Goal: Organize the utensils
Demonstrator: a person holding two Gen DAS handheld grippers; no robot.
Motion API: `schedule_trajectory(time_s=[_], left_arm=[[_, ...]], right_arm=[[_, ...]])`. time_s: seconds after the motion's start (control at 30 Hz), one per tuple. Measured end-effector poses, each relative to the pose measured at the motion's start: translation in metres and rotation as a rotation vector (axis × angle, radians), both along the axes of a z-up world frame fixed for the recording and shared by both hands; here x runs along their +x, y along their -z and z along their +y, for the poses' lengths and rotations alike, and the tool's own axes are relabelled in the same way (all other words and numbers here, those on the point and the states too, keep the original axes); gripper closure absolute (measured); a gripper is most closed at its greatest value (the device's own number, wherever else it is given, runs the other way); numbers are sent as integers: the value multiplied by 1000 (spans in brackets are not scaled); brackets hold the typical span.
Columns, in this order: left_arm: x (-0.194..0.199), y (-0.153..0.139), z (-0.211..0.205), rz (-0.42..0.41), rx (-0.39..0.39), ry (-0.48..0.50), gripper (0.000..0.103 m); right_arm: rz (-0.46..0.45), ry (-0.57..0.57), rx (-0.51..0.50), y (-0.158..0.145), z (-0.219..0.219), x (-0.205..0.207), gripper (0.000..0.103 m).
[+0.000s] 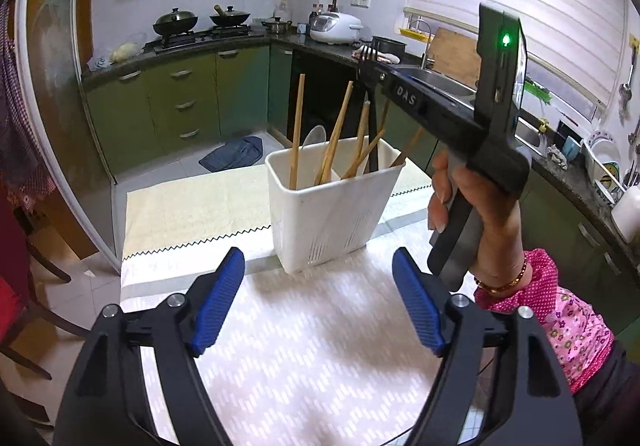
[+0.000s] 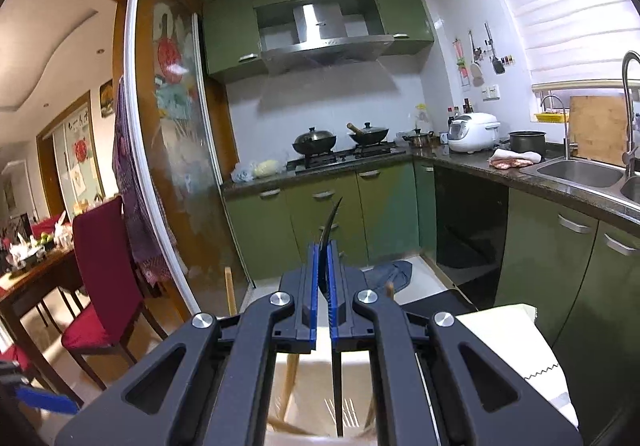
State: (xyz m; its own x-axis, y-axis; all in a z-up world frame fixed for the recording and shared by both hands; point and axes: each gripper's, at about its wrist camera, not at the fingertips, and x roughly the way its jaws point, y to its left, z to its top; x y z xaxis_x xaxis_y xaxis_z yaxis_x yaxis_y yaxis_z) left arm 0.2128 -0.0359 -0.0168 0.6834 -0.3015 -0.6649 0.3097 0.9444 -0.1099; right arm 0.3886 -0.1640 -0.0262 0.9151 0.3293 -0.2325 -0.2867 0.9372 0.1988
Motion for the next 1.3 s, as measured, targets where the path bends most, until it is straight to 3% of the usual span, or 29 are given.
schedule_trajectory(time_s=[0.1,0.17,0.4,0.47,0.6,0.67,0.77,0.93,1.13,1.3], left_arm=[[-4,5,3,15,-17,0,30],[-7,8,6,28,-20,-2,30],[-16,11,13,26,-10,-13,25],[-20,8,12,11,-10,-16,18],[-41,12,10,-24,-9,-23,9],[-53,17,9,-31,-14,-33,6],[-72,28,8,-29,-28,-46,6],[-107,38,4,-54,-24,-65,6],[-147,17,14,-140,-85,-119,6],[-174,4,12,-178,-39,-101,6]], right_arm=[[-9,-13,-21,6,1,-10,95],[-9,-22,-27,7,2,-15,86],[-42,-36,5,-3,-11,-46,83],[-57,-52,14,-11,-21,-71,63],[-71,-78,-25,-21,-43,-137,38],[-58,-83,-64,-20,-57,-174,18],[-18,-66,-96,-11,-77,-224,5],[75,-36,-160,7,-94,-283,4],[122,-28,-170,22,-106,-327,4],[117,-35,-160,21,-109,-359,4]])
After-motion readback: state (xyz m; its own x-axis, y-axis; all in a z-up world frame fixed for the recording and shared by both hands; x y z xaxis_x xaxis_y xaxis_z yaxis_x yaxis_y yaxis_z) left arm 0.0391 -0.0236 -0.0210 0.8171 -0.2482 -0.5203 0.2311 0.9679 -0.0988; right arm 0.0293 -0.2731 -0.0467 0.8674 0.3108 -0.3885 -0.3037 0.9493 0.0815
